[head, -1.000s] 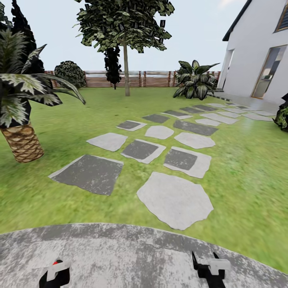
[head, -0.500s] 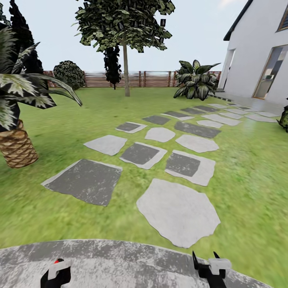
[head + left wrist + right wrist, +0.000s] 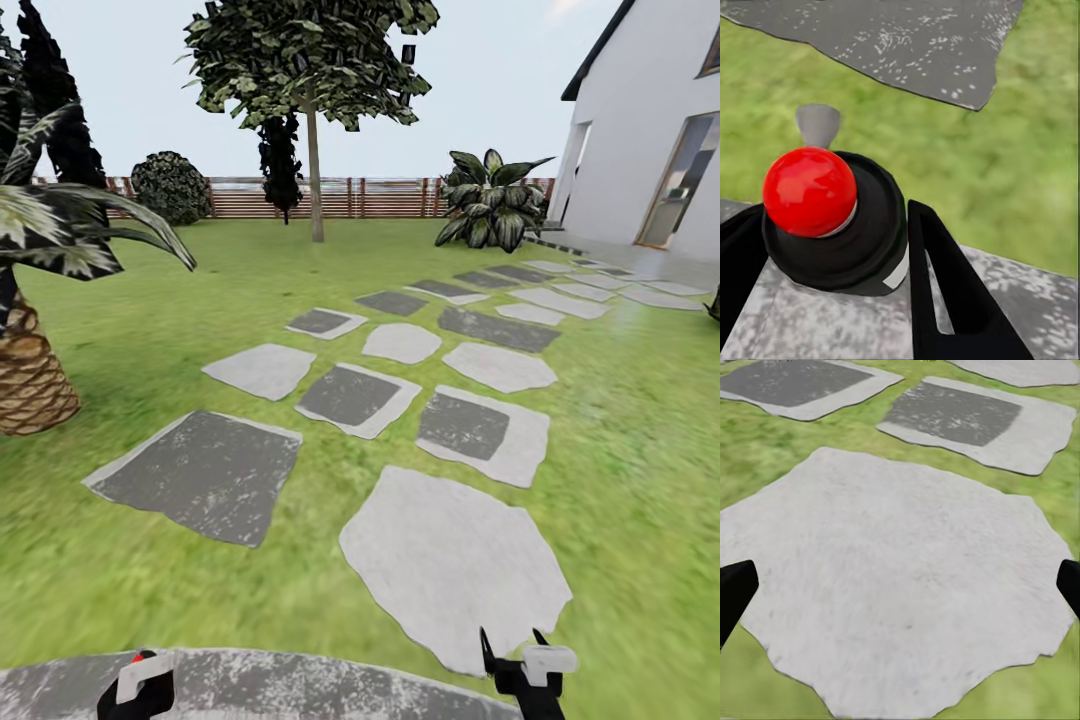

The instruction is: In the garden, pick up the pesticide atomizer on the floor and spray pesticide onto both trees until each tree trunk is fully covered.

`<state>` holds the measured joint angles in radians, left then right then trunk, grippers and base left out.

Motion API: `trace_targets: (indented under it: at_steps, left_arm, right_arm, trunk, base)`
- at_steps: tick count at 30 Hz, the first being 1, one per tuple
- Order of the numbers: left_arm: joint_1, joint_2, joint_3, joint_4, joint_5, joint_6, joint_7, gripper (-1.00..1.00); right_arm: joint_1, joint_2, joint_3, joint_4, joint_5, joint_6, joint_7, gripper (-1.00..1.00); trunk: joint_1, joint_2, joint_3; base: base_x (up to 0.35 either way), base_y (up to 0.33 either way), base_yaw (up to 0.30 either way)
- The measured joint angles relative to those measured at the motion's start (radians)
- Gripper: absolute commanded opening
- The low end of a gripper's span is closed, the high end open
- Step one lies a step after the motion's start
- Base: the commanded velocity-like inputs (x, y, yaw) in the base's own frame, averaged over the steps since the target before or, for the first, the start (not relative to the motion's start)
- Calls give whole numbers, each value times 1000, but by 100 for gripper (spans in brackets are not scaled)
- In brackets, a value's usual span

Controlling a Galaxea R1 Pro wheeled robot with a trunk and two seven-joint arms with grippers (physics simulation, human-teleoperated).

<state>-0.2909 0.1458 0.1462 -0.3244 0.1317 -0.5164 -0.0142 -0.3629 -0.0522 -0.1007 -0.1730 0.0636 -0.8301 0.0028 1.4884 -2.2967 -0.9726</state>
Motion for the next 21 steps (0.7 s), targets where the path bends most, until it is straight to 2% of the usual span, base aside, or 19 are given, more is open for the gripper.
trace_targets:
  at_steps: [10, 15, 21]
  left_arm:
    - [0, -8, 1, 17, 2, -3, 3, -100]
    - [0, -8, 1, 21, 2, -3, 4, -100]
    - [0, -12, 1, 23, 1, -4, 4, -100]
  right_arm:
    - [0, 3, 0, 1, 2, -1, -1, 100]
    - [0, 4, 1, 3, 4, -1, 0, 100]
    - [0, -1, -1, 3, 3, -2, -1, 100]
  trunk:
    - [0, 0, 0]
    - [0, 0, 0]
    - [0, 0, 0]
  base:
    - [339, 0, 5]
    - [339, 0, 168]
    - [339, 0, 53]
